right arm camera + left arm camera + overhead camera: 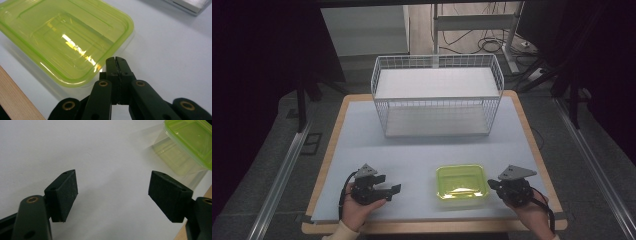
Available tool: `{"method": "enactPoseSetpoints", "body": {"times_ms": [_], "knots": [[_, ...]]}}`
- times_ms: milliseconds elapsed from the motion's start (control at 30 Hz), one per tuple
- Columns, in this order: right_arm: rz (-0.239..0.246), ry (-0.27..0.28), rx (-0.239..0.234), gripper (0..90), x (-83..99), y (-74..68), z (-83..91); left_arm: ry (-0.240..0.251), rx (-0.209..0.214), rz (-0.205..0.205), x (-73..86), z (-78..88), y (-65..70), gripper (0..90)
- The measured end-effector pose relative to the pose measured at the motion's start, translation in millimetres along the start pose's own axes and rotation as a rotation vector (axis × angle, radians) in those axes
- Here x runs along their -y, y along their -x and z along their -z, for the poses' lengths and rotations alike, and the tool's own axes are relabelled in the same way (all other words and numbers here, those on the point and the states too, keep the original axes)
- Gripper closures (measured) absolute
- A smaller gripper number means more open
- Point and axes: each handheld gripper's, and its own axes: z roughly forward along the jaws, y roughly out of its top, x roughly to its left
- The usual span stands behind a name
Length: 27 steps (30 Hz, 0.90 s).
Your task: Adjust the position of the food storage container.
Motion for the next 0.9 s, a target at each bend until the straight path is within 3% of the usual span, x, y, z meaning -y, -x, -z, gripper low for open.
{"method": "enactPoseSetpoints", "body": {"times_ms": [133, 433, 900], "knots": [[0.016, -0.004, 0.008, 90.0, -2.5, -4.4, -1.8, -0.002, 0.001, 0.000, 0.2, -0.3, 0.0, 23.2], [-0.009, -0.017, 0.004, 90.0, -2.0, -1.3, -7.3, -0.003, 0.002, -0.001, 0.3, -0.3, -0.1, 23.2], [0.037, -0.002, -0.034, 90.0, -17.5, -23.6, -23.6, 0.002, 0.004, 0.001, 0.0, 0.8, -0.2, 23.1]]}}
